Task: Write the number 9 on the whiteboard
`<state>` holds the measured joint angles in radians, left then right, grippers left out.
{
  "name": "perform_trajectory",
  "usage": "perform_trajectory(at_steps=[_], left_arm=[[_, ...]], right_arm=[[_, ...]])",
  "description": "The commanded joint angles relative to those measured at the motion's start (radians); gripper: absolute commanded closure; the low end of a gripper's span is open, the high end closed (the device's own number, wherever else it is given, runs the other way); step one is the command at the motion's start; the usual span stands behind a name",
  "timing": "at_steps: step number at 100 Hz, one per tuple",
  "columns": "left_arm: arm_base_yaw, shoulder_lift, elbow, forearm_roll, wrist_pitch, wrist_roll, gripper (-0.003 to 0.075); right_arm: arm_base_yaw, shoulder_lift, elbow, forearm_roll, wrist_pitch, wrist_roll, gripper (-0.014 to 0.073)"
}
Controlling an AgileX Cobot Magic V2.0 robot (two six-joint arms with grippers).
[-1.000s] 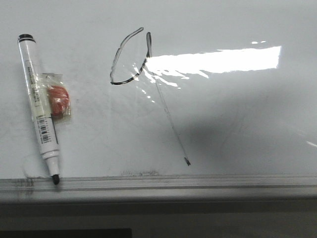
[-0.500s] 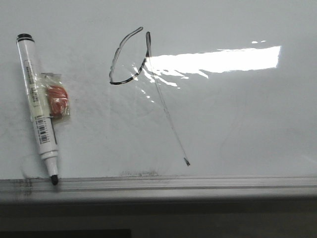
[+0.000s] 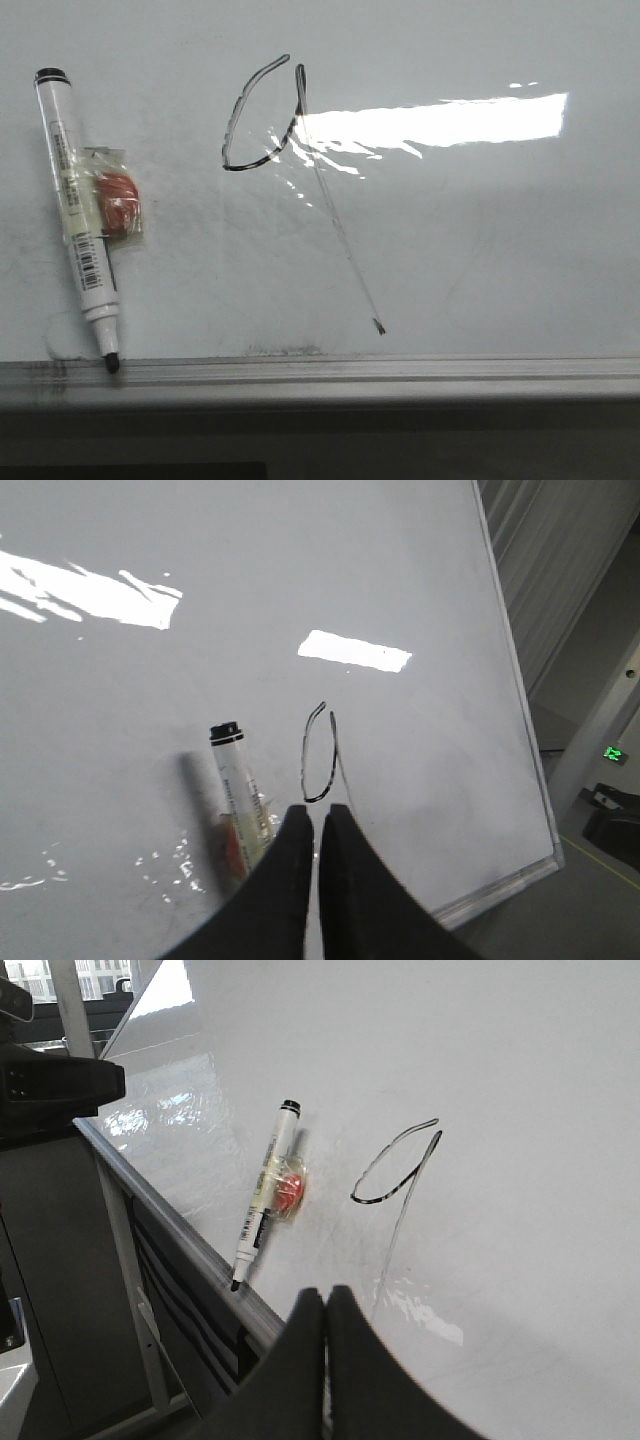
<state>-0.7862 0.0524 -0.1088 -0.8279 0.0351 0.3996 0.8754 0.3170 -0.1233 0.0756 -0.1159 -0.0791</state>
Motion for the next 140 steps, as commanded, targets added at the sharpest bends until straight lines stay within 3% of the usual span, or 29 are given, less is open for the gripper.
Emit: perform_trajectory(at_steps=[1, 12, 19, 25, 40, 57, 114, 121, 130, 137, 140], left_arm=[[0.027, 0.011, -0.006, 0.014, -0.088, 0.004, 0.0741], [0.112, 0.007, 0.053, 0.241, -0.181, 0.004, 0.0741], [0.204, 0.007, 0.100, 0.460, -0.236, -0.001, 0.0741], [0.300, 0.000, 0.133, 0.544, -0.242, -0.056, 0.0741], [0.495, -0.085, 0.142, 0.740, 0.065, -0.291, 0.0741], [0.668, -0.086, 0.142, 0.778, 0.252, -0.320, 0.0741], [0.687, -0.086, 0.142, 0.811, 0.255, -0.315, 0.0741], [0.687, -0.086, 0.142, 0.811, 0.255, -0.315, 0.0741], [0.687, -0.086, 0.142, 0.811, 0.253, -0.315, 0.0741], [0.687, -0.086, 0.142, 0.811, 0.253, -0.315, 0.0741], [0.687, -0.086, 0.142, 0.811, 0.253, -0.315, 0.0741]], right_arm=[[-0.002, 0.008, -0.025, -0.011, -0.083, -0.010, 0.0657], [-0.002, 0.008, -0.025, -0.011, -0.083, -0.010, 0.0657], [-0.002, 0.008, -0.025, -0.011, -0.083, -0.010, 0.0657], [-0.002, 0.008, -0.025, -0.011, -0.083, -0.010, 0.0657], [-0.002, 0.008, -0.025, -0.011, -0.083, -0.010, 0.0657], [-0.002, 0.008, -0.025, -0.011, -0.085, -0.010, 0.0657], [-0.002, 0.008, -0.025, -0.011, -0.087, -0.010, 0.0657], [-0.014, 0.010, -0.001, -0.011, -0.142, -0.010, 0.0657], [-0.126, 0.008, 0.067, -0.016, -0.408, -0.010, 0.0657], [-0.296, 0.005, 0.143, 0.003, -0.632, -0.010, 0.0657], [-0.389, -0.010, 0.147, -0.017, -0.630, -0.010, 0.0657]])
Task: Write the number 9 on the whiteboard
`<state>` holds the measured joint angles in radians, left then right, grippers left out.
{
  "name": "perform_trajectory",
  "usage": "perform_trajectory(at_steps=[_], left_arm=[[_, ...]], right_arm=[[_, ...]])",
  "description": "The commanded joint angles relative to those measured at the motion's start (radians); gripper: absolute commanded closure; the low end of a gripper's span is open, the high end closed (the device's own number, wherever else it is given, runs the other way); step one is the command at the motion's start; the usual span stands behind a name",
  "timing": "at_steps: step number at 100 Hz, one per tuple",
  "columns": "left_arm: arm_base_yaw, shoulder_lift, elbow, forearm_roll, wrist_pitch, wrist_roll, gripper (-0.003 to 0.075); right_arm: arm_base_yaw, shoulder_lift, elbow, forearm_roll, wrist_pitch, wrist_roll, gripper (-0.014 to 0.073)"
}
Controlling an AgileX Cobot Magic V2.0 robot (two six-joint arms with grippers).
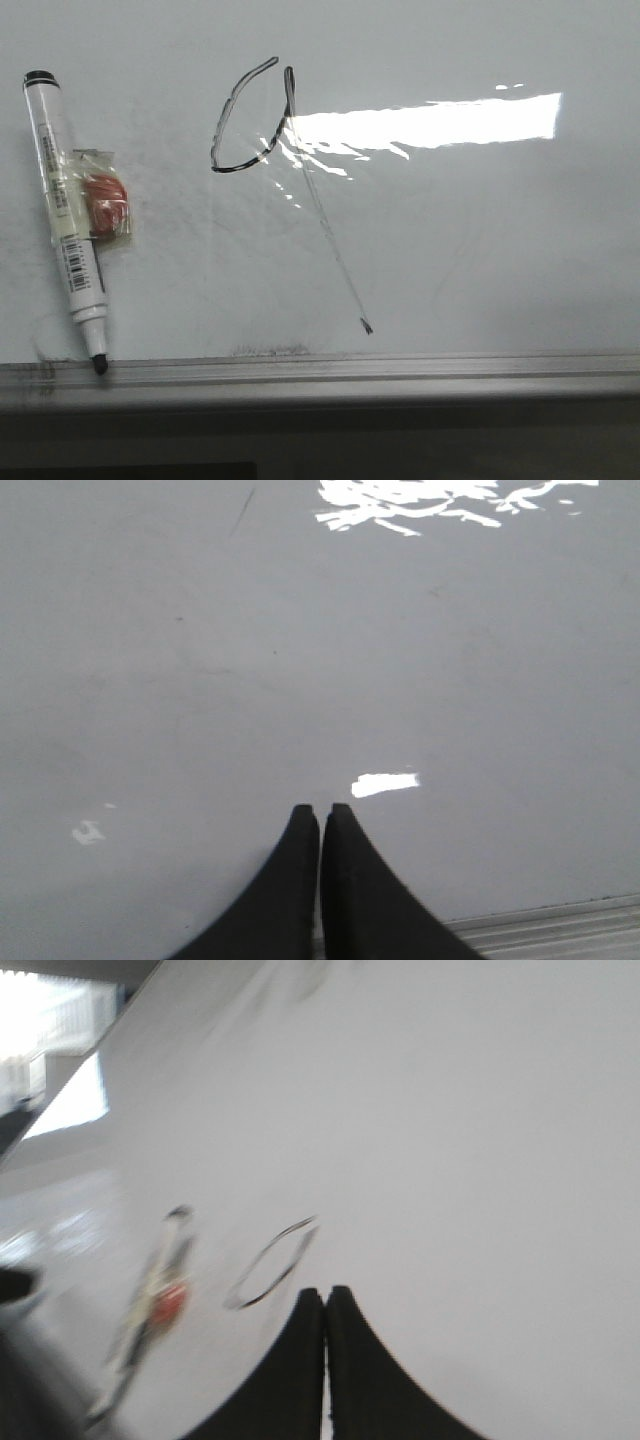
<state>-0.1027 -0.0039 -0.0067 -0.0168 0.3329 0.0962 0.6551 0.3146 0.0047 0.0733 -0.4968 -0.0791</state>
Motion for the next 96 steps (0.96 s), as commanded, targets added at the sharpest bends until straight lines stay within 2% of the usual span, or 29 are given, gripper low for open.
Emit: perform_trajectory(at_steps=[1, 7, 13, 21, 27, 34, 54, 96], left_arm=[[0.003, -0.030, 0.040, 0.000, -0.044, -0.012, 0.0741], [0.003, -0.028, 0.040, 0.000, -0.044, -0.012, 0.0741], [0.003, -0.028, 0.040, 0.000, -0.044, -0.012, 0.0741], [0.003, -0.028, 0.040, 0.000, -0.044, -0.012, 0.0741], [0.003, -0.028, 0.040, 0.000, -0.044, -0.012, 0.0741], [0.003, -0.028, 0.040, 0.000, -0.049, -0.012, 0.0741], [0.003, -0.028, 0.040, -0.003, -0.049, -0.012, 0.0741], [0.003, -0.028, 0.040, -0.003, -0.049, -0.012, 0.0741]], right_arm=[[-0.187, -0.013, 0.017, -0.037, -0.231, -0.010, 0.0657], [-0.332, -0.063, 0.009, -0.133, -0.087, 0.019, 0.0657], [-0.428, -0.125, 0.009, -0.188, 0.100, 0.069, 0.0657], [-0.535, -0.234, 0.020, -0.191, 0.346, 0.157, 0.0657], [-0.595, -0.310, 0.020, -0.183, 0.508, 0.159, 0.0657], [-0.651, -0.346, 0.020, -0.171, 0.619, 0.159, 0.0657], [-0.668, -0.347, 0.020, -0.167, 0.803, 0.159, 0.0657], [-0.668, -0.347, 0.020, -0.167, 0.803, 0.159, 0.0657]])
